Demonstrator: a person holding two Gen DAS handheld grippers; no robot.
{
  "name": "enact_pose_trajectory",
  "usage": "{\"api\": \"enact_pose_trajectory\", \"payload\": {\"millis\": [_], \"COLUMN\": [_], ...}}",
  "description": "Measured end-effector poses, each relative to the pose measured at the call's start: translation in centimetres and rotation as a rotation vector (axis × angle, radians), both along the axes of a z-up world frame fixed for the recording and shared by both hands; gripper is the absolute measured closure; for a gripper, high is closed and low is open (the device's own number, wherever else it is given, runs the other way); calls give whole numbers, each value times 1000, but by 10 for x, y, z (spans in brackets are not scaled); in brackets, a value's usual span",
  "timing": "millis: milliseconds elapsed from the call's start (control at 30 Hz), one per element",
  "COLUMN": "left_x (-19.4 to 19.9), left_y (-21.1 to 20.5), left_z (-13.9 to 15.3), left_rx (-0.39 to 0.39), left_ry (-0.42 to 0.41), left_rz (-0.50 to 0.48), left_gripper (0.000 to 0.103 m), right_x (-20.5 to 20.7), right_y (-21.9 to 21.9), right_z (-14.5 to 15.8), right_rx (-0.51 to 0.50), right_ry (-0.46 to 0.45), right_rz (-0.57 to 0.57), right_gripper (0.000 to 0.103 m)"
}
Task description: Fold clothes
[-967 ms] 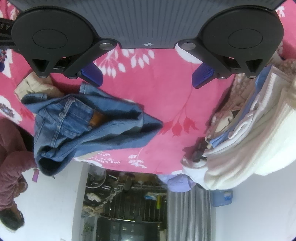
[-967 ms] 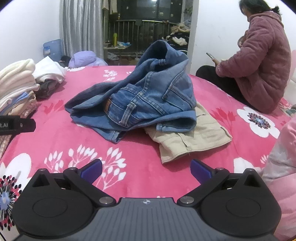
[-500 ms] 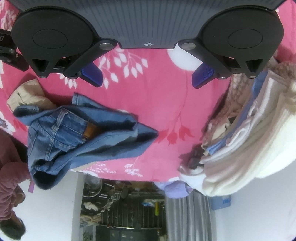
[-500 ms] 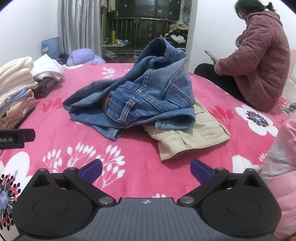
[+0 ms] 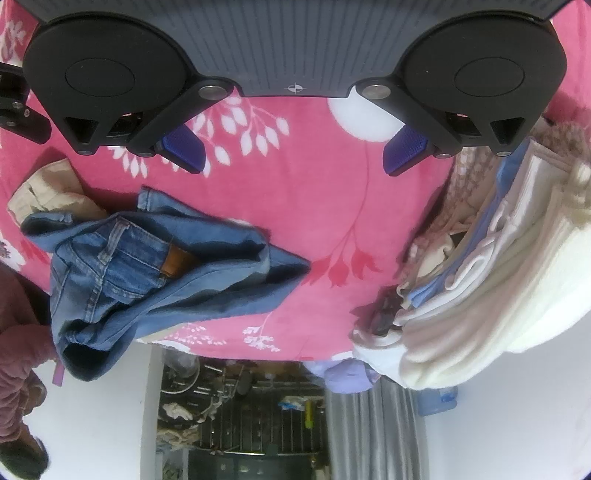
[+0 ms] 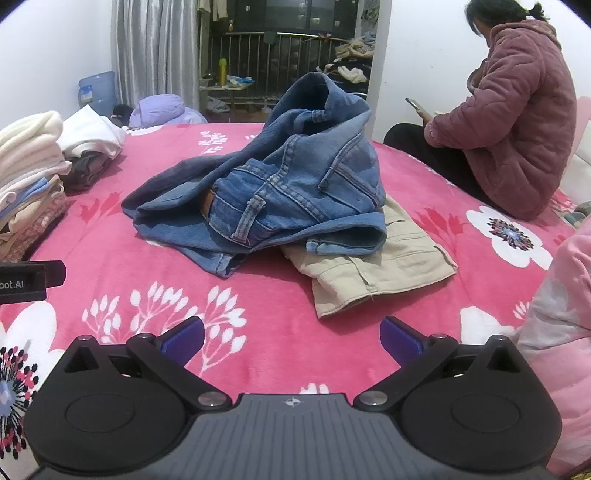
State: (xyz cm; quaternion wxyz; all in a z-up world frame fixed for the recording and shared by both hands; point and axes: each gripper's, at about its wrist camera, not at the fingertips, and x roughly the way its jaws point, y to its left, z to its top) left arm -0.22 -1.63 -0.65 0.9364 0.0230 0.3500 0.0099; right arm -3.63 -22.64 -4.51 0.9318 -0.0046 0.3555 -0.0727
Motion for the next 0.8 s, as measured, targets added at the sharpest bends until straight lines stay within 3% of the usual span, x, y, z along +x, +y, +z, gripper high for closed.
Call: {"api": "enact_pose_trajectory", "payload": {"millis": [800], "left_x": [0], "left_y": [0], "left_z": [2], "left_rx": [10], "left_ry": [1], "left_rz": [-5], "left_gripper": [0], "right_x": [2], "right_y": [2], "right_z": [2], "right_rx": [-8], "right_ry": [6], "right_rz": [-5], "right_gripper": [0]}}
